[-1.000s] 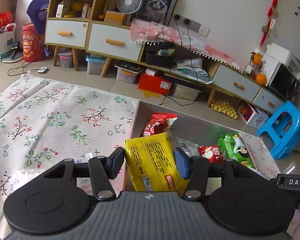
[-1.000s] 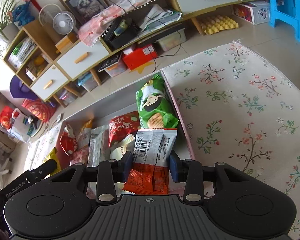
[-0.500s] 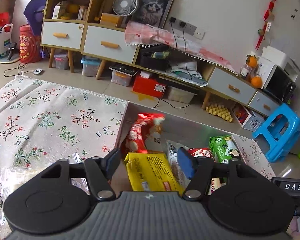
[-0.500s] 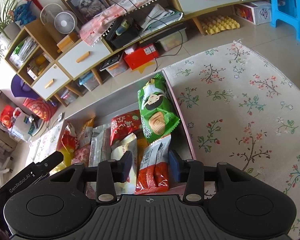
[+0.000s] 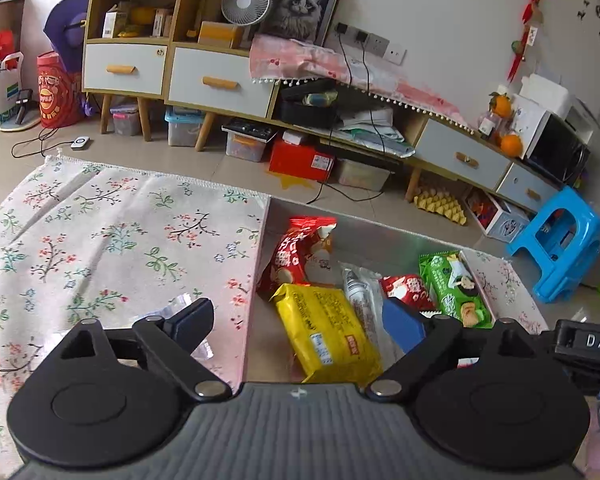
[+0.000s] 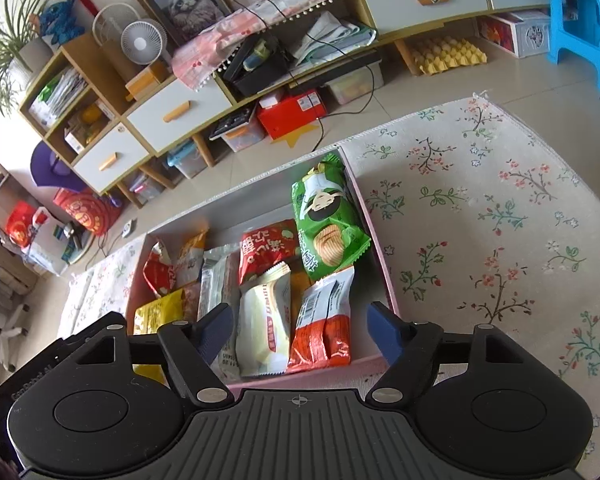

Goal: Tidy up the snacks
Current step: 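Lift both tools away from the box toward the rice-cake packs, then grasp a white rice-cake pack with right tool while left tool grasps the other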

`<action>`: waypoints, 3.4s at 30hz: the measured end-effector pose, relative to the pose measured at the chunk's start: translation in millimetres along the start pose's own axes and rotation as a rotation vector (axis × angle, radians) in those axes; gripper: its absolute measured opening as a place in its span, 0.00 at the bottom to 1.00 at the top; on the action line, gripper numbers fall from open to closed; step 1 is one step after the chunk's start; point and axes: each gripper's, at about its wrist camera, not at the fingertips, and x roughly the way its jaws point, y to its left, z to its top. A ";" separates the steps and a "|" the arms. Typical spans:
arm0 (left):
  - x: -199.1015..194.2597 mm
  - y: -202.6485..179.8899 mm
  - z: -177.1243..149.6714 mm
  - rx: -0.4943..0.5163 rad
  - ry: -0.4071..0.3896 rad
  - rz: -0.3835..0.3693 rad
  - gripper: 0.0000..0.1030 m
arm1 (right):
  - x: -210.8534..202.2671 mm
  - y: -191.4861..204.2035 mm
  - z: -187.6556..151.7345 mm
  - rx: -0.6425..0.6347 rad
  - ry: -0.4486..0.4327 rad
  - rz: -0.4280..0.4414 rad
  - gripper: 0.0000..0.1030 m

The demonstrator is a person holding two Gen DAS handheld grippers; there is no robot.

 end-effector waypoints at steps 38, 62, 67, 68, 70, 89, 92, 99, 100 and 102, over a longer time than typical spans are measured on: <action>-46.7 153.4 -29.2 0.153 0.103 0.218 0.99 | -5.7 124.1 -93.9 -0.472 0.076 0.095 0.83; -24.4 189.3 -10.1 0.008 0.102 0.134 0.94 | 83.7 230.3 -150.8 -1.153 0.142 0.261 0.70; -20.9 184.5 -11.0 0.021 0.105 0.138 0.92 | 88.3 234.9 -145.9 -1.135 0.172 0.296 0.52; -19.8 183.1 -10.6 0.028 0.106 0.137 0.92 | 87.9 234.9 -145.0 -1.135 0.182 0.301 0.47; -18.5 180.3 -11.5 0.042 0.103 0.139 0.92 | 87.1 234.1 -142.0 -1.117 0.222 0.315 0.33; 11.2 95.2 -23.5 0.434 0.115 0.078 0.79 | 37.8 155.3 -128.0 -0.929 0.362 0.155 0.32; 16.7 88.4 -22.9 0.461 0.114 0.071 0.79 | 33.9 149.7 -128.6 -0.909 0.350 0.148 0.33; 17.7 83.4 -22.8 0.443 0.135 0.052 0.67 | 27.0 143.7 -135.3 -0.929 0.330 0.146 0.49; 16.0 83.7 -23.3 0.431 0.141 0.050 0.62 | 26.4 142.9 -137.4 -0.931 0.328 0.141 0.50; 11.7 82.7 -24.9 0.431 0.148 0.058 0.54 | 24.8 141.7 -141.3 -0.938 0.314 0.129 0.50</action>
